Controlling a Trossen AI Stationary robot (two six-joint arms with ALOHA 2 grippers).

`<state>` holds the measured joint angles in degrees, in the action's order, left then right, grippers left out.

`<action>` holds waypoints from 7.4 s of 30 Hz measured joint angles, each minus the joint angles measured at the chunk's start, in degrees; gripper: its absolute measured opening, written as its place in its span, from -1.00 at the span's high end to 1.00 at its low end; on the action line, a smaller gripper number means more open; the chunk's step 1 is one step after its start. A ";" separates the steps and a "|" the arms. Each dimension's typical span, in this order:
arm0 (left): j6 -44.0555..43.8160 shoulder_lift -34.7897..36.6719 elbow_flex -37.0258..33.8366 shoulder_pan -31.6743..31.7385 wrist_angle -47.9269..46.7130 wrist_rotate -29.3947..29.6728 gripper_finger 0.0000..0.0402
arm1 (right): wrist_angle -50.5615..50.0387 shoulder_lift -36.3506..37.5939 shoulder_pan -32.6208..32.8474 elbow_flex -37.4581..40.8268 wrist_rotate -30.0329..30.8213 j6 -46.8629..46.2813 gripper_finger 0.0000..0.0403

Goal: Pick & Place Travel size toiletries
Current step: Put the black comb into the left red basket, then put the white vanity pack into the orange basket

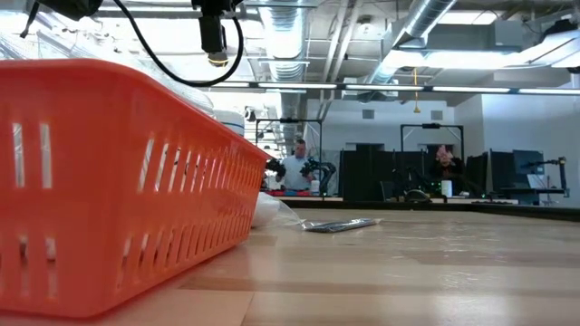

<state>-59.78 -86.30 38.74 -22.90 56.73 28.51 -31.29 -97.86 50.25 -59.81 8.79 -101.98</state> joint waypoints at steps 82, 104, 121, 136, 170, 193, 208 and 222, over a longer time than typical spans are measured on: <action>37.81 19.01 -0.04 39.26 -54.36 -36.74 0.62 | 11.25 16.04 -47.49 -0.09 -6.49 48.17 0.34; 70.46 -6.42 16.83 45.36 -75.32 -22.48 -0.06 | 11.37 16.04 -54.22 -0.09 -15.17 56.36 0.34; 53.36 -5.88 16.95 41.54 -76.80 -21.26 -0.03 | 8.64 16.02 -62.96 -0.09 -26.79 72.14 0.34; 41.08 -1.03 16.85 30.66 -77.80 -34.58 0.29 | 9.75 16.02 -64.15 -0.09 -27.03 72.42 0.34; 26.69 -3.54 13.85 18.38 -78.95 -34.30 0.35 | 9.75 16.02 -62.81 -0.09 -29.85 73.37 0.34; 27.36 -12.17 10.25 16.80 -69.21 -34.43 0.35 | 10.43 16.02 -62.74 -0.07 -29.50 75.44 0.34; 25.94 -12.58 10.27 16.92 -68.33 -32.87 0.72 | 10.13 16.02 -62.74 -0.07 -29.50 75.44 0.34; 23.07 -6.13 10.12 19.43 -68.69 -34.48 0.99 | 10.15 16.02 -62.74 -0.07 -29.50 75.44 0.34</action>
<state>-36.71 -92.43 48.86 -3.47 -11.96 -5.96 -21.15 -81.84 -12.49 -59.88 -20.71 -26.54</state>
